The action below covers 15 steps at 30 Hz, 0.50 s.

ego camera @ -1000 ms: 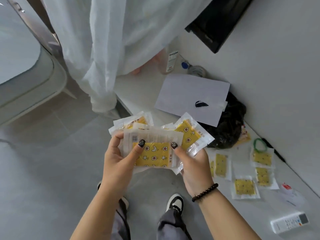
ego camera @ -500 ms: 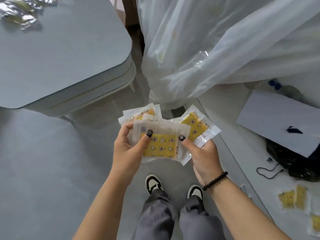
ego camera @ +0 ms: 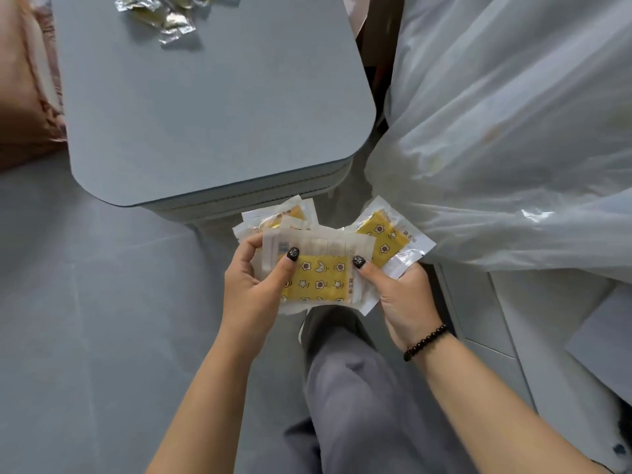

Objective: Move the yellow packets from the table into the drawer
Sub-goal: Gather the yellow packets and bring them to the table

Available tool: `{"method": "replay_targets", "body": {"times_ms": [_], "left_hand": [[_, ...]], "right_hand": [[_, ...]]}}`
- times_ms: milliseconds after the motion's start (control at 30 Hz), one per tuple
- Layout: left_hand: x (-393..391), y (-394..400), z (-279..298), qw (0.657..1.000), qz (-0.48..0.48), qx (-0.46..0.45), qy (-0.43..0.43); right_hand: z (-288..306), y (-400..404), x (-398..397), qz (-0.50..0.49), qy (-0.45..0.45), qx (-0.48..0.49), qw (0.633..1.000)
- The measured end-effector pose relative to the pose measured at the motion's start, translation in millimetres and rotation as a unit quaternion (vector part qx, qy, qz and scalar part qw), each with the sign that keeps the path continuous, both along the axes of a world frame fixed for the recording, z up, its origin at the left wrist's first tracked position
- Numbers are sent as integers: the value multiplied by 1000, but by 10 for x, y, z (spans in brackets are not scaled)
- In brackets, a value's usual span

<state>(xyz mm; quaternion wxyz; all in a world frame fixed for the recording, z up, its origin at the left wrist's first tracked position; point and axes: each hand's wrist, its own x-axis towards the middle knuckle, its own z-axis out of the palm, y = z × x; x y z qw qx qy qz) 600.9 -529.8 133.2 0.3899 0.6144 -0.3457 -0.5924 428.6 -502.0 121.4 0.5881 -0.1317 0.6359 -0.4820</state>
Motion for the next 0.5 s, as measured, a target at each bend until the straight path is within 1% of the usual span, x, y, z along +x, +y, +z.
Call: {"method": "replay_targets", "body": {"times_ms": [200, 300, 500], "left_hand": [[232, -794, -2, 999, 45, 23, -1], [363, -1183, 56, 998, 59, 15, 9], [669, -1793, 49, 996, 89, 10, 14]], "right_hand": [[-4, -939, 215, 55, 14, 12, 998], [66, -1383, 328, 86, 16, 4, 996], [73, -2135, 624, 131, 53, 0, 990]]}}
